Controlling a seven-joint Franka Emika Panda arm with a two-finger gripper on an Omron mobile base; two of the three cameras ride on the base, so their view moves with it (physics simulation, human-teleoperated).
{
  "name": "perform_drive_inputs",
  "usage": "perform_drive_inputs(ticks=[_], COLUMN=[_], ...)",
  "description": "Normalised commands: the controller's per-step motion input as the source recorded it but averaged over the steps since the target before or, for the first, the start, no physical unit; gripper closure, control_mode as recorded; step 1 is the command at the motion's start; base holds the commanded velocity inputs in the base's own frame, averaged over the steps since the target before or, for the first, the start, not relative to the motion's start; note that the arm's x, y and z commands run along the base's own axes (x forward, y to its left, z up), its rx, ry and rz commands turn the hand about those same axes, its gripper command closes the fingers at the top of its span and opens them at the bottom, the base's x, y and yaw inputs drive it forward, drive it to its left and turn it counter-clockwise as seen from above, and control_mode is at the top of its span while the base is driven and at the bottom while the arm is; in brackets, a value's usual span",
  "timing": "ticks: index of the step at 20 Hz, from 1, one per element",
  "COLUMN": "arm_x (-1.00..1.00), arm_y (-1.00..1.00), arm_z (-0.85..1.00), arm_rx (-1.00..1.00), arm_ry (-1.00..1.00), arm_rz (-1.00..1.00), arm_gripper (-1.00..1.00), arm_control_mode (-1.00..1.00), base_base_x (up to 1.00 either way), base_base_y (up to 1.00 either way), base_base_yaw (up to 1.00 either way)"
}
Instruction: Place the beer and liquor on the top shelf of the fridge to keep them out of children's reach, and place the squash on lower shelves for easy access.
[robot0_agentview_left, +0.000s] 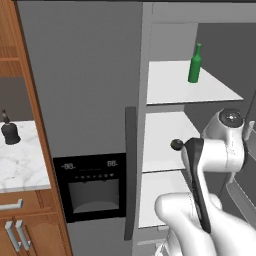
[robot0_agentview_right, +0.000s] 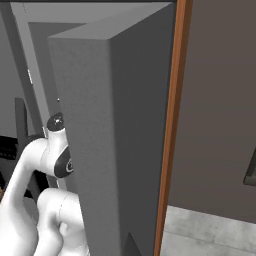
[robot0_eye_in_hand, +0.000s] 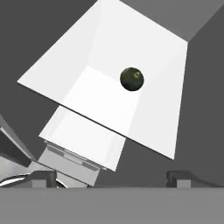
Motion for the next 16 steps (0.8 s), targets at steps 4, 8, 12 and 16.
perform_drive_inputs(ticks=[4,8,12,16], arm_x=[-0.82,-0.83,-0.67,-0.21], arm_y=[0.31,0.33,0.15,-0.02], arm_z=[0.60,0.73,0.39,0.07], arm_rx=[0.00,0.00,0.00,0.00], arm_ry=[-0.03,0.00,-0.09,-0.13], arm_rz=[0.02,0.03,0.01,0.00], arm_gripper=[-1.00,-1.00,-1.00,-1.00], arm_control_mode=[-1.00,-1.00,-1.00,-1.00], base_base_x=[0.00,0.00,0.00,0.00], base_base_y=[0.00,0.00,0.00,0.00], base_base_yaw=[0.00,0.00,0.00,0.00])
